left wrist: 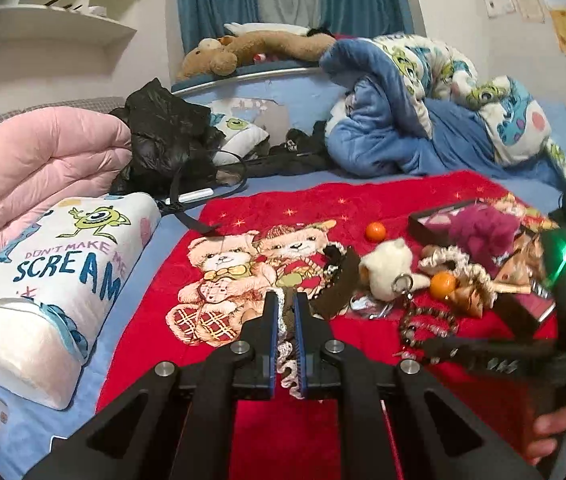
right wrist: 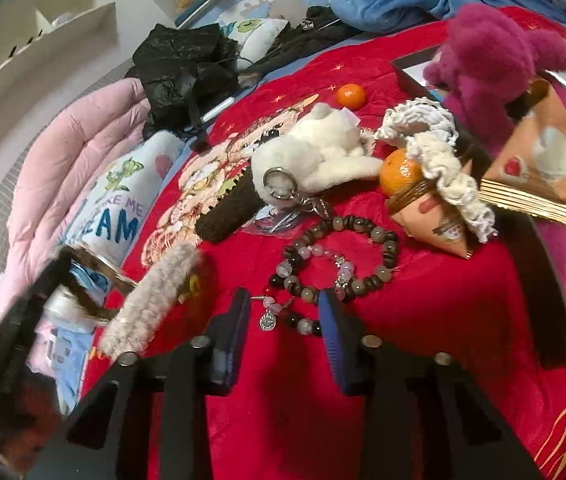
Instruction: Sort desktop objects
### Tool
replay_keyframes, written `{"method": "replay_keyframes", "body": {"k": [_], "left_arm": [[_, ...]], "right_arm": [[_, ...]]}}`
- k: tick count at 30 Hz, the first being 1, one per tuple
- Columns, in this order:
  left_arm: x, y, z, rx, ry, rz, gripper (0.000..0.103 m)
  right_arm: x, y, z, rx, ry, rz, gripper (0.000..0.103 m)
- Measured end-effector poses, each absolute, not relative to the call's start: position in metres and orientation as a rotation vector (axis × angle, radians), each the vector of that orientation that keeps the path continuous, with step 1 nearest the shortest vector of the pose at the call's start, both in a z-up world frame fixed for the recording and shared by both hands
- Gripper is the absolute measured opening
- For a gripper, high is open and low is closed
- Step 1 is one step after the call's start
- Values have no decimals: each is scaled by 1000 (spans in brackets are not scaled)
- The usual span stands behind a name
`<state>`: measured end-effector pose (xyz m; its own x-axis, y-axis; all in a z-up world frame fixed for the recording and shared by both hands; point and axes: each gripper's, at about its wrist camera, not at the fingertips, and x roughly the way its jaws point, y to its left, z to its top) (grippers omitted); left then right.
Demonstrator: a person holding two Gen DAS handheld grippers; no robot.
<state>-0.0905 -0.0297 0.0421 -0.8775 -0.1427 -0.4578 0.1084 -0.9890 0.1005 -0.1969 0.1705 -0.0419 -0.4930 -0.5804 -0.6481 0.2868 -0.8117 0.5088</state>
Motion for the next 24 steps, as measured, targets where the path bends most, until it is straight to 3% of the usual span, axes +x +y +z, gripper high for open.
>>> {"method": "replay_keyframes", "body": {"k": [5, 10, 13, 15, 16, 17, 24], "left_arm": [[-92, -33, 40, 756, -91, -2910, 8], [-87, -41, 47, 759, 0, -2938, 8], [-87, -35, 47, 764, -56, -2927, 8], [-87, -37, 46, 780, 1, -2951, 8], [-87, -37, 46, 779, -1, -2943, 8], [-87, -36, 46, 779, -20, -2935, 8], [-91, -31, 39, 810, -51, -2940, 8]], "right_arm": [[-201, 163, -54, 1237, -419, -2323, 15], [-197, 162, -47, 1211, -397, -2332, 11], [-187, 160, -29, 1115, -386, -2318, 14], [-181, 158, -15, 1042, -426, -2264, 28], [-178, 156, -11, 1011, -439, -2231, 46], [-175, 154, -9, 989, -440, -2212, 53], [-173, 137, -16, 1040, -324, -2269, 53]]}}
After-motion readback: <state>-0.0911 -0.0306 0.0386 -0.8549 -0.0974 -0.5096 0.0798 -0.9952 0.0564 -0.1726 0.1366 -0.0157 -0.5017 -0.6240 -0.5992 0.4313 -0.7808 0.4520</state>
